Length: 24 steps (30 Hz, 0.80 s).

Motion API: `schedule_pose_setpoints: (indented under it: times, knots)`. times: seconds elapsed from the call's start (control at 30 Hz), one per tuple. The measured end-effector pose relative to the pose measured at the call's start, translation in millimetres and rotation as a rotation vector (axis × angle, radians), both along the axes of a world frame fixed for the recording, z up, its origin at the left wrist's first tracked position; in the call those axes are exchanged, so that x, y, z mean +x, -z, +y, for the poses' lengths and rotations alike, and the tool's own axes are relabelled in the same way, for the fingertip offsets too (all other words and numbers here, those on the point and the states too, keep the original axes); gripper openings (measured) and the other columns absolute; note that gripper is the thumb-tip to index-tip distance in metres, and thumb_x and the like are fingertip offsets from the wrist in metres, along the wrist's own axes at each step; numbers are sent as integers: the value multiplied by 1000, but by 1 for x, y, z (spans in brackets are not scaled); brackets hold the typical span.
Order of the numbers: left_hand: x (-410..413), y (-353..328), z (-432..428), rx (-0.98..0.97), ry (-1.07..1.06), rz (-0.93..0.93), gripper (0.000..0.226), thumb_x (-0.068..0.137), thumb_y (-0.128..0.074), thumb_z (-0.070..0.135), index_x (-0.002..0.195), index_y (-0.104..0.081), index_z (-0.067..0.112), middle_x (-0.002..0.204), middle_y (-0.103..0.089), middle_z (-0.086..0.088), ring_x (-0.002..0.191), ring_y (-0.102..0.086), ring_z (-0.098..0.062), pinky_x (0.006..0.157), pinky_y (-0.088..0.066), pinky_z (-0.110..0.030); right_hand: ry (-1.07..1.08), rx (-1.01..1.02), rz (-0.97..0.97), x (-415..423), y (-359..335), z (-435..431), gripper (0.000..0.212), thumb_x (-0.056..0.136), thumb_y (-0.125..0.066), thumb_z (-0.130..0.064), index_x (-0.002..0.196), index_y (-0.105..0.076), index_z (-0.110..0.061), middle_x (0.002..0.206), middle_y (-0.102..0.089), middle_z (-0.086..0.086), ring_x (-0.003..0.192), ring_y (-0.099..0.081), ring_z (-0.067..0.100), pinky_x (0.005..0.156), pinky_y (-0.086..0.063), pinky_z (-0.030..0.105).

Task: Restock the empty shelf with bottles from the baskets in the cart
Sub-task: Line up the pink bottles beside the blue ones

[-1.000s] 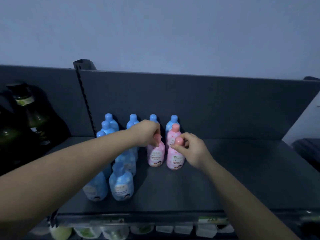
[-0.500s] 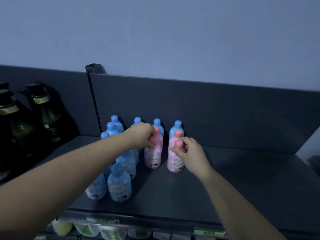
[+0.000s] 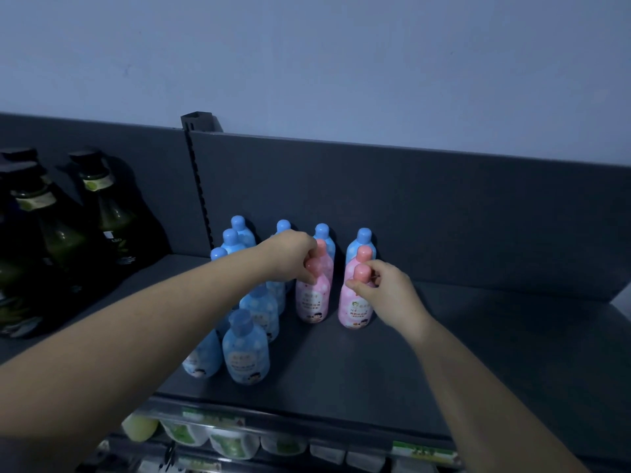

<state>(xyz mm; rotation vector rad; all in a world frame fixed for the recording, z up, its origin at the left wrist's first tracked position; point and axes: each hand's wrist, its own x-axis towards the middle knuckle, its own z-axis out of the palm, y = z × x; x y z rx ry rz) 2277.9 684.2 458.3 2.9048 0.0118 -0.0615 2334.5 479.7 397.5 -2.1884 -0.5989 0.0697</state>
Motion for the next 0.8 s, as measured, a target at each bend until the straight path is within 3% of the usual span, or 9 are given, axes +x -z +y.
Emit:
schedule_pose_setpoints:
  times: [0.1, 0.3, 0.43, 0.57, 0.63, 0.7, 0.8]
  knots:
    - [1, 0, 0, 22, 12, 8, 25, 81, -74, 29, 89, -58, 13, 86, -63, -3, 77, -57, -18, 71, -48, -34, -9, -7, 20, 1, -3, 0, 20, 85, -74, -28, 98, -64, -18, 76, -53, -14, 72, -51, 2, 63, -36, 16]
    - [4, 0, 1, 55, 43, 19, 24, 82, -72, 30, 86, -53, 16, 78, -55, 2, 68, -48, -12, 64, -42, -30, -3, -42, 35, 3, -7, 0, 20, 84, -75, -29, 85, -56, -24, 68, -48, -15, 64, -47, 1, 57, -32, 16]
    - [3, 0, -1, 69, 36, 13, 23, 84, -69, 29, 84, -51, 16, 74, -51, 4, 64, -44, -9, 63, -40, -29, -6, -64, 52, 2, -11, 0, 16, 84, -75, -31, 86, -60, -24, 72, -53, -13, 68, -51, 1, 58, -34, 17]
    - [3, 2, -4, 83, 8, 32, 19, 86, -65, 30, 85, -49, 20, 80, -53, 3, 77, -50, -18, 73, -44, -34, -46, -148, 72, 3, -20, 0, 16, 85, -71, -33, 88, -60, -22, 85, -60, -7, 76, -57, 5, 59, -37, 19]
    - [2, 1, -7, 51, -5, 38, 16, 87, -68, 28, 97, -57, 22, 93, -59, 3, 88, -53, -18, 80, -46, -32, -67, -223, 42, 2, -27, 1, 21, 85, -70, -36, 90, -60, -18, 88, -62, -3, 78, -58, 8, 59, -39, 21]
    - [0, -2, -10, 62, -14, 48, 31, 86, -70, 25, 115, -61, 17, 108, -63, -2, 94, -55, -17, 87, -49, -32, -72, -275, 23, 2, -34, 0, 23, 84, -68, -38, 86, -58, -18, 85, -61, -2, 76, -58, 13, 58, -39, 24]
    - [-5, -6, -19, 72, -48, 32, 40, 86, -70, 26, 124, -59, 18, 113, -62, -1, 99, -57, -17, 91, -49, -32, -80, -289, -9, 1, -44, -2, 19, 83, -63, -35, 75, -54, -20, 77, -61, -2, 74, -57, 19, 61, -43, 31]
